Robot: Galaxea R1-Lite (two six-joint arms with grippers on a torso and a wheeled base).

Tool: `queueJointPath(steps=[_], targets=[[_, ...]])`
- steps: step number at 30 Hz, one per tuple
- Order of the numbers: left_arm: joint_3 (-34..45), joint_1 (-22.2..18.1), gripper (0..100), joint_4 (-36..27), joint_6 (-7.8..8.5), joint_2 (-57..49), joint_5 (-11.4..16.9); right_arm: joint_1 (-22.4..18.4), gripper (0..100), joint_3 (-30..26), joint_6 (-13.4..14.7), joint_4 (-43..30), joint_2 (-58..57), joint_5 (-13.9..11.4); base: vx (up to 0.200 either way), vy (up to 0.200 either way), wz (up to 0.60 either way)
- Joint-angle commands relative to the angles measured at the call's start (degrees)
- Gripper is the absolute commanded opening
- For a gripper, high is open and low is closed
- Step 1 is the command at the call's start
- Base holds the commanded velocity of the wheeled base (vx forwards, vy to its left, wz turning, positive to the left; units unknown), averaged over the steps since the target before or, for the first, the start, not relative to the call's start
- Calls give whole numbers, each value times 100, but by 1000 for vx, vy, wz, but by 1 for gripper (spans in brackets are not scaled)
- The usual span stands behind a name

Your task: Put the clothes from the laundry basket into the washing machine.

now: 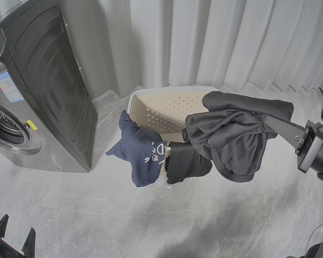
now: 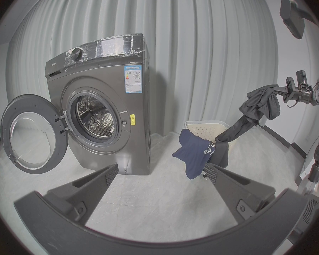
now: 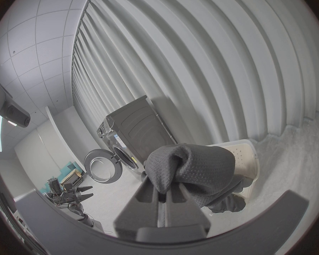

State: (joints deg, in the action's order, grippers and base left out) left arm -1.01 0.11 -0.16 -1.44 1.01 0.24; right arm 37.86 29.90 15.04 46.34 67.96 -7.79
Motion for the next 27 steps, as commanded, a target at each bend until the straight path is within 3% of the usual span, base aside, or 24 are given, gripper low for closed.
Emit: queueJointPath(steps=[1, 6, 16, 19, 23, 27], targets=[[84, 7, 100, -11, -6, -66, 2, -51, 0, -2, -1, -19, 68, 14, 0, 200, 0], [84, 7, 100, -11, -6, -66, 2, -86, 0, 33, 7, -19, 209, 269, 0, 200, 0], [75, 7, 100, -11, -6, -66, 2, -77, 0, 51, 25, -72, 226, 322, 0, 200, 0], [84, 7, 100, -11, -6, -66, 2, -69, 0, 86, 87, -81, 226, 348, 0, 200, 0], [75, 7, 100, -11, -6, -66, 2, 46, 0, 244, 377, -90, 323, 665, 0, 200, 0], [75, 7, 100, -11, -6, -66, 2, 151, 0, 226, 394, -90, 340, 682, 0, 200, 0]])
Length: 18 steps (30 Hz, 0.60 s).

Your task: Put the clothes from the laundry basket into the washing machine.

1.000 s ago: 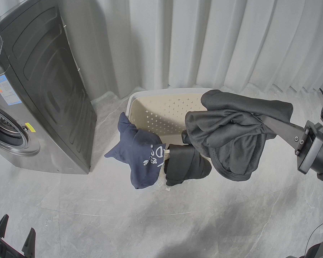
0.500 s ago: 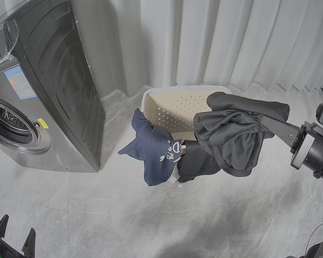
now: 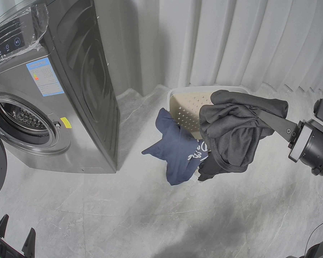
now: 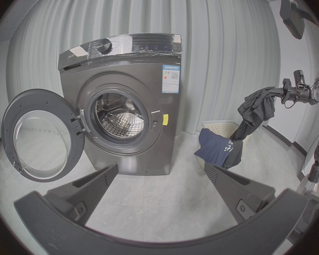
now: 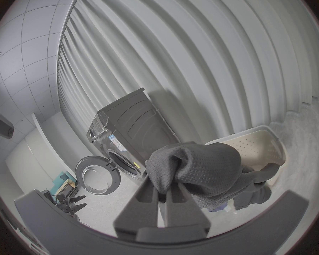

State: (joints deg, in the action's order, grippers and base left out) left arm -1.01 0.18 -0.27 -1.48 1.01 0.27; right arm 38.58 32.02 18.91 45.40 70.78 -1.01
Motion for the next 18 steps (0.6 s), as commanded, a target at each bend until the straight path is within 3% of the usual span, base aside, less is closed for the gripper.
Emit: queueJointPath(steps=[1, 18], targets=[[75, -1, 100, 0, -2, -66, 0, 88, 0, 6, 8, 4, 68, 5, 0, 200, 0], [84, -1, 100, 0, -11, -66, -9, 185, 0, 85, 16, 92, 94, -66, 0, 200, 0]])
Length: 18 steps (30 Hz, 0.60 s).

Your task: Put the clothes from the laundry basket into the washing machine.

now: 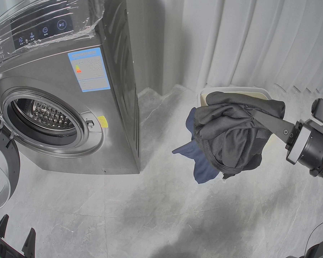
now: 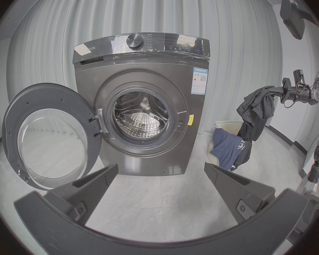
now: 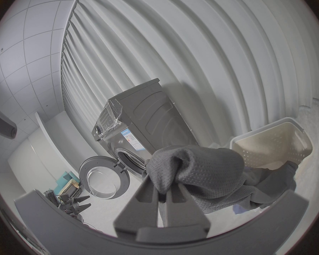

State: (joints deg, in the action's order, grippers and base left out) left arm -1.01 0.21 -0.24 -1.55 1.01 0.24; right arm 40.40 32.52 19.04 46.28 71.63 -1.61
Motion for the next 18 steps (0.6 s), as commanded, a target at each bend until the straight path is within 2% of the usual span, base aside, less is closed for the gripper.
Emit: queueJointPath(steps=[1, 7, 18], targets=[[75, -3, 100, -2, -3, -66, -7, 3, 0, 52, 3, 4, 9, -6, 0, 200, 0], [75, -3, 100, -2, 5, -66, -7, -50, 0, 35, 3, -5, 17, -6, 0, 0, 0], [75, -3, 100, -2, -3, -66, -7, -85, 0, -9, -41, -5, 105, 38, -200, 0, 0]])
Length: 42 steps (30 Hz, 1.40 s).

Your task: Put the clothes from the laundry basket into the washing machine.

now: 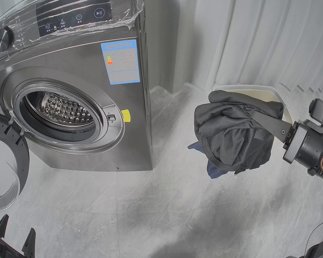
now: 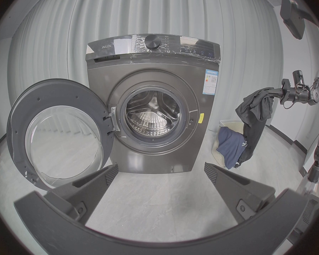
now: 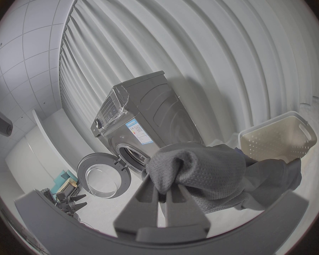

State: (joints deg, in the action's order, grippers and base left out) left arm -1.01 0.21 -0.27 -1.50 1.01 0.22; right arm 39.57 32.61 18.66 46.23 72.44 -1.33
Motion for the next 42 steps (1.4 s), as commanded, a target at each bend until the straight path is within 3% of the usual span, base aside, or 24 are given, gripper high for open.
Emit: queueJointPath(steps=[1, 10, 37, 42], targets=[[75, -3, 100, 0, -8, -66, -4, -2, 0, -27, -12, -8, 25, 10, -200, 0, 0], [75, -3, 100, 0, 1, -66, -4, -2, 0, -44, -21, -8, 60, 10, -67, 0, 0], [75, -3, 100, 0, 1, -66, 4, -20, 0, -53, -12, 0, 60, 19, 0, 200, 0], [75, -3, 100, 0, 1, -66, 4, -28, 0, -88, -12, 9, 60, 10, 0, 0, 0]])
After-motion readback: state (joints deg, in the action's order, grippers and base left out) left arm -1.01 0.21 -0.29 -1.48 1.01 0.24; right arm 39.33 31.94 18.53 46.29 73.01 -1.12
